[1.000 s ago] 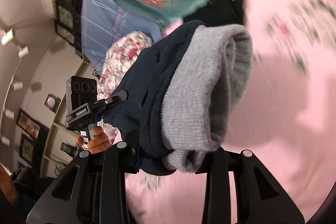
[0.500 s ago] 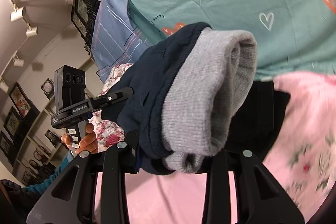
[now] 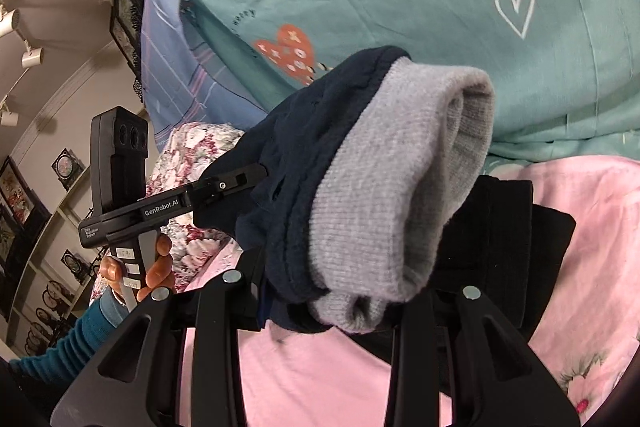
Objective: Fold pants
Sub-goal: 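Carry the folded sweatpants with both tools onto the black garment stack, then open both tools and release the sweatpants on the stack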
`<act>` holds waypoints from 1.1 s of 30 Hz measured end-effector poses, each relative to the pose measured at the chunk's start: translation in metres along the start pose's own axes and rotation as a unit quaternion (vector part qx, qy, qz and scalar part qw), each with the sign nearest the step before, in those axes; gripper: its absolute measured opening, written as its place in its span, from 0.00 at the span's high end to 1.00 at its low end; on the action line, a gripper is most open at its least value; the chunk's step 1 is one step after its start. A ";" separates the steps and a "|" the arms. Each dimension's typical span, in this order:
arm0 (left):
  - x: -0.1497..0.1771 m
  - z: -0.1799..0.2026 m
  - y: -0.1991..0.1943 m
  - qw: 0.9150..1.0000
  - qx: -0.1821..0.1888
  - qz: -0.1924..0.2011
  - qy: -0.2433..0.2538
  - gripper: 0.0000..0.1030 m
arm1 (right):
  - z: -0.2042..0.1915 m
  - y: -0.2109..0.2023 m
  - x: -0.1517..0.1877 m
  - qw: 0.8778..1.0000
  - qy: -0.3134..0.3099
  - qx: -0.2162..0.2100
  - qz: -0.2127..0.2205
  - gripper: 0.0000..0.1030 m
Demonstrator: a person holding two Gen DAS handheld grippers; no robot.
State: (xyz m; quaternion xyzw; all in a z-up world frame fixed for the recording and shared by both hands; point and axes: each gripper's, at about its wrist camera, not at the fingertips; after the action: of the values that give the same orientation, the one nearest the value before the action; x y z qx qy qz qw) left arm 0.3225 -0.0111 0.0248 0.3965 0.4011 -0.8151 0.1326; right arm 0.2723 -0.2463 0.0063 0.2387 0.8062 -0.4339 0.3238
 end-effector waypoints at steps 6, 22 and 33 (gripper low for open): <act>0.007 -0.017 0.046 1.000 -0.009 -0.023 -0.001 0.76 | 0.020 0.018 0.007 1.000 0.014 0.017 -0.003 0.67; 0.040 -0.058 0.032 0.996 -0.083 -0.021 -0.030 0.17 | 0.051 0.029 0.042 0.984 0.087 0.144 -0.060 0.51; 0.097 0.064 -0.085 0.978 -0.192 0.060 0.050 0.02 | -0.022 -0.109 0.095 0.966 -0.007 0.258 0.024 0.13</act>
State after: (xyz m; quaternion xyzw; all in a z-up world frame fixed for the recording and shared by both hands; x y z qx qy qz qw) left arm 0.1790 0.0052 0.0216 0.4274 0.5320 -0.6924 0.2344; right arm 0.1285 -0.2738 0.0058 0.3305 0.6586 -0.6207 0.2678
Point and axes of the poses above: each gripper's, at about its wrist camera, not at the fingertips, and y roughly the way its jaws point, z to its right, x to its underside, and after that the axes turned 12 degrees about x, right-handed
